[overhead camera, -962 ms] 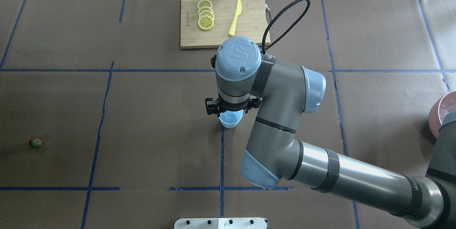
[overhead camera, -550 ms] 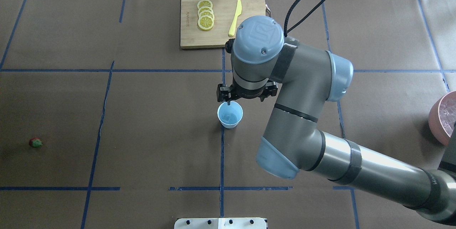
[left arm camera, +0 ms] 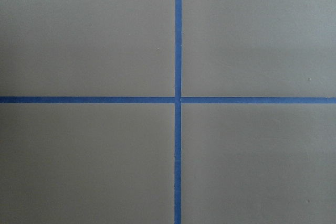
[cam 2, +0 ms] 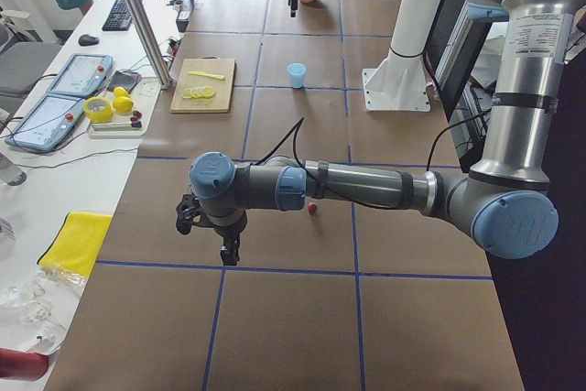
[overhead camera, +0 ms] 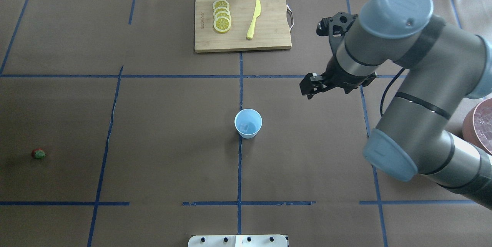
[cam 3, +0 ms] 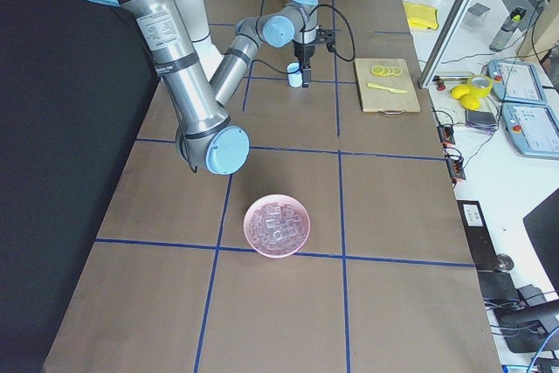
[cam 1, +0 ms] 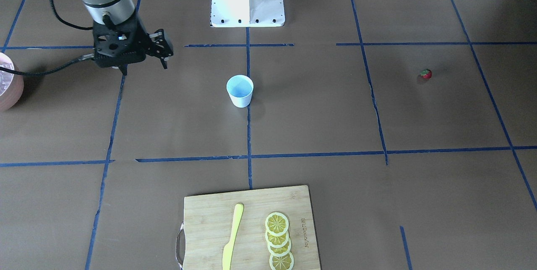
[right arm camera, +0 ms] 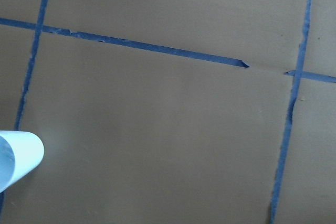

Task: Put ice and strawberries in cup
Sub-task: 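Move the right gripper back toward the pink bowl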

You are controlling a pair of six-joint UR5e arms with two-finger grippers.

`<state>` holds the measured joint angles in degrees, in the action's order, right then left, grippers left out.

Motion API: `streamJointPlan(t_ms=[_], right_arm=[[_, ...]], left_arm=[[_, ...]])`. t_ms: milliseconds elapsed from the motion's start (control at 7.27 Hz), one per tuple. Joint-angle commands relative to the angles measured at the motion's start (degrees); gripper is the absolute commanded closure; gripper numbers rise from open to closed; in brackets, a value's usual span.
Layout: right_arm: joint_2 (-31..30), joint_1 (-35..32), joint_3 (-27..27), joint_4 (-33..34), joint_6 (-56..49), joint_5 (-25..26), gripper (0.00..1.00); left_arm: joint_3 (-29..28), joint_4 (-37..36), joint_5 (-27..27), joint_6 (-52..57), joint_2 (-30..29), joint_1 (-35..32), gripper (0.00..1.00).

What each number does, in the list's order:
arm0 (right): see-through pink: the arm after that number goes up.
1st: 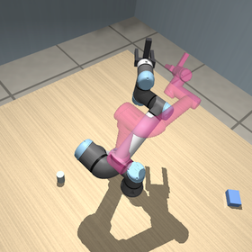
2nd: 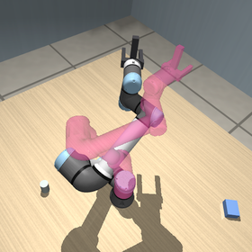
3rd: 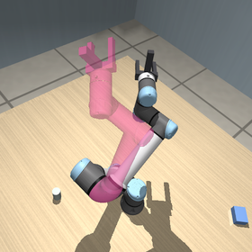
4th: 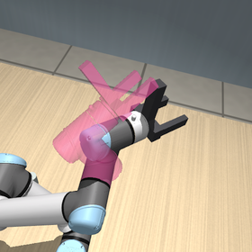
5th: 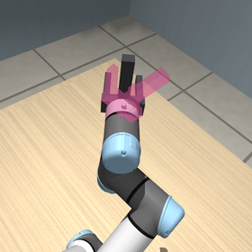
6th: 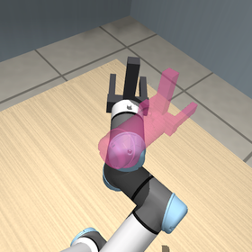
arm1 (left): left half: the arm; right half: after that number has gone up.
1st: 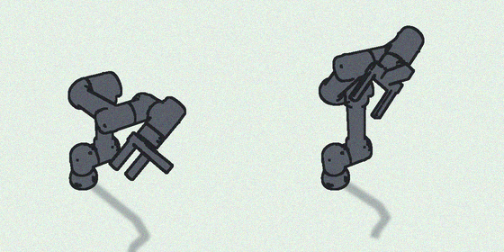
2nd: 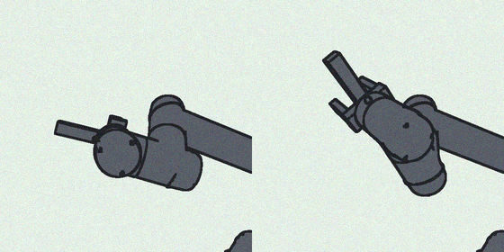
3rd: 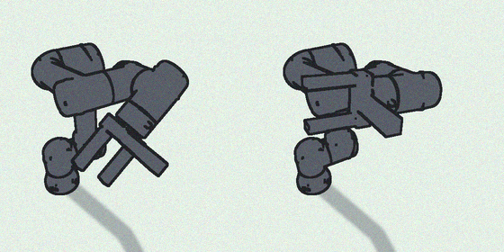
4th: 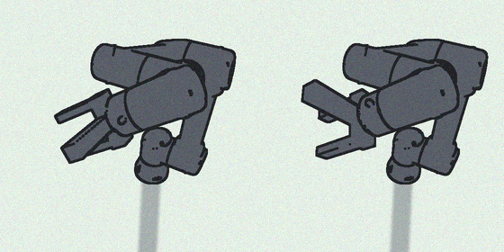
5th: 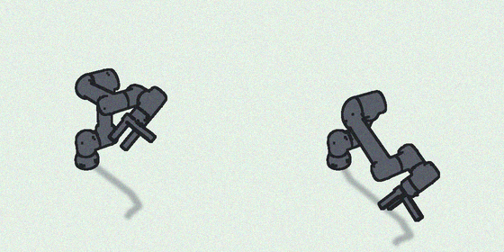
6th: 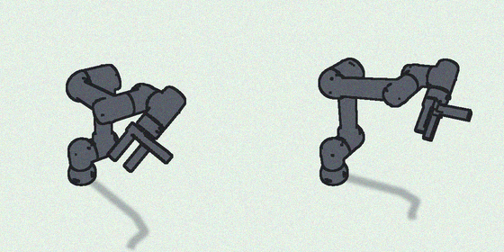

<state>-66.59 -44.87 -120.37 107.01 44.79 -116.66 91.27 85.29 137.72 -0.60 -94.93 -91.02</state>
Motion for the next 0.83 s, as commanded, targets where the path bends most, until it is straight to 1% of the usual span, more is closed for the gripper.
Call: streamJointPlan(t_ms=[0, 138, 275, 412, 550, 688], right_arm=[[-10.0, -4.93, -3.81, -2.75, -10.03, -0.59, 0.01], [-15.71, -8.96, -4.17, -7.03, -14.95, -2.94, 0.01], [-22.11, -12.92, -4.17, -10.91, -23.35, -4.61, 0.01], [-27.31, -16.96, -3.65, -12.77, -32.57, -4.63, 0.01], [-29.71, -21.35, -1.99, -12.79, -40.84, -5.07, 0.01], [-30.78, -25.14, 0.9, -12.79, -47.8, -6.81, 0.01]], left_arm=[[0.66, 0.05, 0.0, -0.62, 0.1, 0.05, 0.0], [0.84, -0.03, 0.0, -0.71, 0.1, -0.03, 0.0], [0.93, -0.03, 0.0, -1.15, 0.18, 0.05, 0.0], [1.36, -0.03, 0.09, -1.68, 0.27, 0.05, 0.0], [1.45, 0.05, 0.09, -1.77, 0.36, 0.05, 0.0], [1.45, 0.05, 0.09, -1.77, 0.36, 0.05, 0.0]])
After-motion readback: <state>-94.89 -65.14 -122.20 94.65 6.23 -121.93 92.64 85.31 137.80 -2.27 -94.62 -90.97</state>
